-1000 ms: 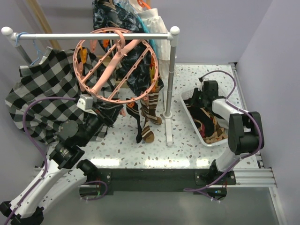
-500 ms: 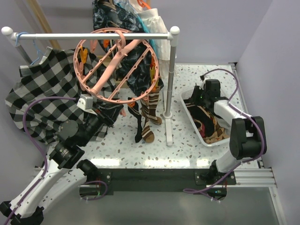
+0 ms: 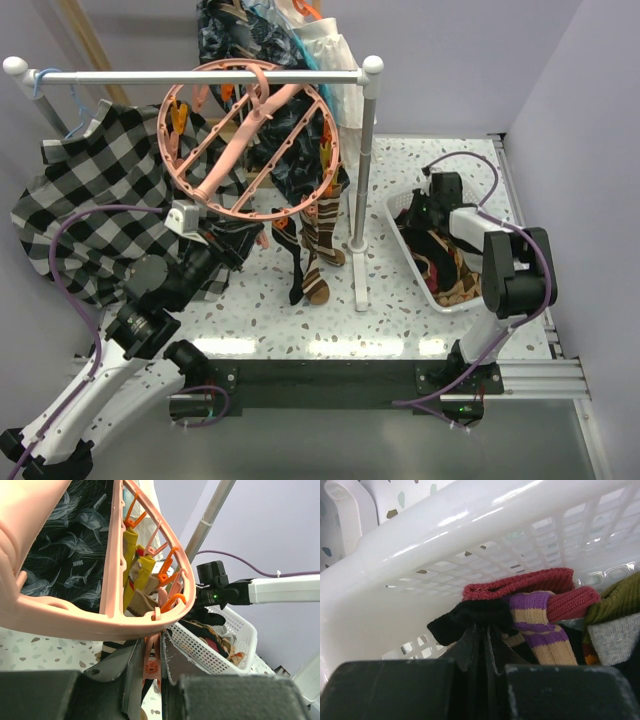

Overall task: Clip the socks to the hanger
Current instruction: Pick up the sock from the bin, then clamp the sock onto the hanger.

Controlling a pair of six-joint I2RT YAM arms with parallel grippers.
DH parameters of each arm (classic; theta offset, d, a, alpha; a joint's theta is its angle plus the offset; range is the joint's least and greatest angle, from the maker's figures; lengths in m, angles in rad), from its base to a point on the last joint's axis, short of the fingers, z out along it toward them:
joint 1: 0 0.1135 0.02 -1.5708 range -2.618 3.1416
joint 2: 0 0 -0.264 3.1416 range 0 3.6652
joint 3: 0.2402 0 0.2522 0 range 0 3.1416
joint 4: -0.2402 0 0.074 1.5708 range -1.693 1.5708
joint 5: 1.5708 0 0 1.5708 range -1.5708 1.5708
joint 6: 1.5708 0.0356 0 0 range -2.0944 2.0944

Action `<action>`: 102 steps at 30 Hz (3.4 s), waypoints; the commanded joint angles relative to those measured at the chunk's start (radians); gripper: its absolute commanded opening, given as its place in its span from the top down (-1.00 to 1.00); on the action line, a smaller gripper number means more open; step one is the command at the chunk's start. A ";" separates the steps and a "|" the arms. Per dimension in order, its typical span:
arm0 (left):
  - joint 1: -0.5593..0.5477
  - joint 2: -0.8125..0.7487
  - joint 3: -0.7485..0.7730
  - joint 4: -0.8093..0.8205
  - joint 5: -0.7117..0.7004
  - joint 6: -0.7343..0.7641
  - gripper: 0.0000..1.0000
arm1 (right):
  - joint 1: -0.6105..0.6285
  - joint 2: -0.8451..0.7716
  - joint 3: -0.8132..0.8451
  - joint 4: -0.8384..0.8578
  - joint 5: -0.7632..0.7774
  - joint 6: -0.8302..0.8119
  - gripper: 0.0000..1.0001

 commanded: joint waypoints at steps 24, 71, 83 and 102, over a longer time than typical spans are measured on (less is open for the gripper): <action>0.000 -0.005 0.045 -0.017 0.011 -0.012 1.00 | 0.000 -0.468 0.125 -0.125 -0.023 -0.020 1.00; 0.000 0.011 0.067 0.006 0.025 -0.048 1.00 | 0.891 -0.639 -0.024 0.302 -0.068 0.221 1.00; 0.000 -0.005 0.062 0.006 0.025 -0.057 1.00 | 0.971 -0.491 -0.001 0.416 0.038 0.302 1.00; 0.000 -0.011 0.048 0.017 0.046 -0.060 1.00 | 0.971 -0.488 0.014 0.381 0.153 0.307 1.00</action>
